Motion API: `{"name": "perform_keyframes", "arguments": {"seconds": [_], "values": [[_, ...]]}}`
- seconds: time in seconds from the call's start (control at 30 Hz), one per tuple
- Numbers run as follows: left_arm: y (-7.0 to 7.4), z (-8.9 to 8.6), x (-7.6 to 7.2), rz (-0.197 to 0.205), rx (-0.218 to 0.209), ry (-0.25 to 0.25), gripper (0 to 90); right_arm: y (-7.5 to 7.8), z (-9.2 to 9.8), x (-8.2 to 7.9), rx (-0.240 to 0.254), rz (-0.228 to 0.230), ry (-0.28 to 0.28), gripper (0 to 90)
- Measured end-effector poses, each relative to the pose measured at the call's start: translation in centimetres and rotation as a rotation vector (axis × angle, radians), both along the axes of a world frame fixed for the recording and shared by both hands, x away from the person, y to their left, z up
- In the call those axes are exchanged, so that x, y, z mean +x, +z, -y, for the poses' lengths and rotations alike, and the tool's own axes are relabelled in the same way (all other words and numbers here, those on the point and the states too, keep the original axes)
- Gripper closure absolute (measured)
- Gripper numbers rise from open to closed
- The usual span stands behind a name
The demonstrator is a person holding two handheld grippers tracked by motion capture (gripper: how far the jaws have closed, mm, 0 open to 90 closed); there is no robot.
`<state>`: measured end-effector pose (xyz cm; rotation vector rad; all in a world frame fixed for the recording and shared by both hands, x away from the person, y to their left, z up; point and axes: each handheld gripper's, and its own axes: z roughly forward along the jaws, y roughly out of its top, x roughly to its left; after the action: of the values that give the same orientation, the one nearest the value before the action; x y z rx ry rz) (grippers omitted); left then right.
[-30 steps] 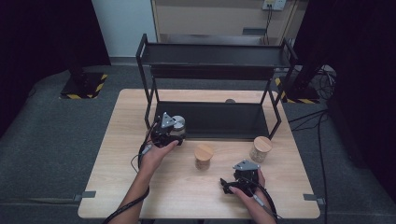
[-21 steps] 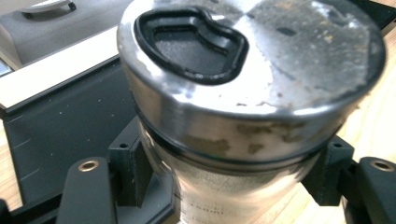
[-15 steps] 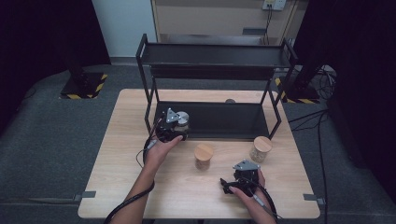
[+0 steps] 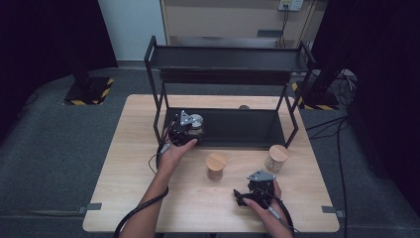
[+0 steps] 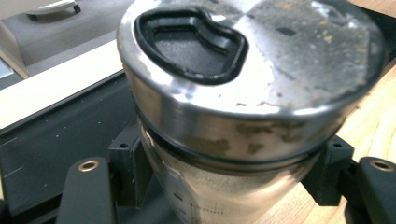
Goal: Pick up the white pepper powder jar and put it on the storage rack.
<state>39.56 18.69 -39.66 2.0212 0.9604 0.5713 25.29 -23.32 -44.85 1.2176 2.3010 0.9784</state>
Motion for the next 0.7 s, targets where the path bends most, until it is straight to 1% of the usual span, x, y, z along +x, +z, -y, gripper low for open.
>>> {"name": "perform_keyframes", "arguments": {"seconds": [0.1,0.13,0.47,0.63,0.7], "values": [[-0.1,0.2,0.3,-0.002,-0.005,0.006,29.1,0.0,0.0,0.0,0.000,0.000,0.000,0.4],[-0.1,0.2,0.4,-0.004,0.001,0.004,29.1,0.0,0.0,0.0,0.000,0.000,0.000,0.4],[-0.3,0.2,0.9,-0.006,0.002,0.015,29.1,0.0,0.0,0.0,0.000,0.000,0.000,0.4],[-0.5,0.1,1.2,-0.006,-0.011,0.023,29.1,0.0,0.0,0.0,0.000,0.001,0.000,0.4],[-0.5,0.2,1.4,-0.009,-0.008,0.021,29.1,0.0,0.0,0.0,0.001,-0.001,-0.001,0.3]]}}
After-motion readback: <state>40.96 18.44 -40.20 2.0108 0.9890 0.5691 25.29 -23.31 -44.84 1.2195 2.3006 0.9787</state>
